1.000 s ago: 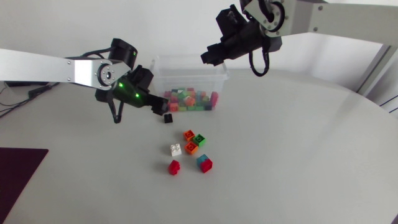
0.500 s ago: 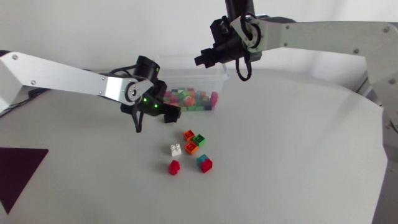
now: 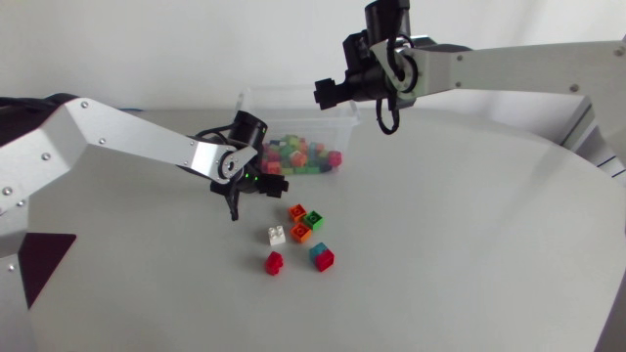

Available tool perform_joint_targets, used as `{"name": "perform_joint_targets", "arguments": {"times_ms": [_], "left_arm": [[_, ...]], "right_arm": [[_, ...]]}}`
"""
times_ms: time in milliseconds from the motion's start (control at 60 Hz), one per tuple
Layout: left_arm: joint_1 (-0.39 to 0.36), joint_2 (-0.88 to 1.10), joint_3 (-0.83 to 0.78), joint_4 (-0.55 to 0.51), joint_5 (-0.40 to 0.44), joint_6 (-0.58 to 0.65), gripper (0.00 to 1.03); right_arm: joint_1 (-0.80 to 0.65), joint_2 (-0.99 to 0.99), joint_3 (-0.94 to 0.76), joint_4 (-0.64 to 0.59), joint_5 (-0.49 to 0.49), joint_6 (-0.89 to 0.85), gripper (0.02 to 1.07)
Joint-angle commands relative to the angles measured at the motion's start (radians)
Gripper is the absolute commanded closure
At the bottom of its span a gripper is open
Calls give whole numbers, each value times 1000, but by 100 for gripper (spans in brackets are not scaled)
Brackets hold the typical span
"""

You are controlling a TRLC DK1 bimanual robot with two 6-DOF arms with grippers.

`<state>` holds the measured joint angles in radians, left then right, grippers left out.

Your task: Place the duplo bricks in the container

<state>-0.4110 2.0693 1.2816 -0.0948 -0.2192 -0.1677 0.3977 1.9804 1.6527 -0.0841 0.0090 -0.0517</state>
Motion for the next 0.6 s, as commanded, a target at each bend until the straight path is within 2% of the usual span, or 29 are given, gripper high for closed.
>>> {"name": "perform_joint_targets", "arguments": {"times_ms": [0, 367, 483, 583], "left_arm": [[-9, 31, 7, 6, -12, -56, 18], [-40, 91, 78, -8, -68, -174, 27], [-26, 112, 85, 3, -75, -181, 39], [-20, 121, 90, 10, -82, -188, 41]], "right_arm": [[-11, -51, -57, 27, 9, 16, 6], [-43, -160, -214, 126, 16, 15, 6], [-48, -176, -240, 144, 14, 15, 6], [-56, -178, -248, 153, 14, 15, 6]]}}
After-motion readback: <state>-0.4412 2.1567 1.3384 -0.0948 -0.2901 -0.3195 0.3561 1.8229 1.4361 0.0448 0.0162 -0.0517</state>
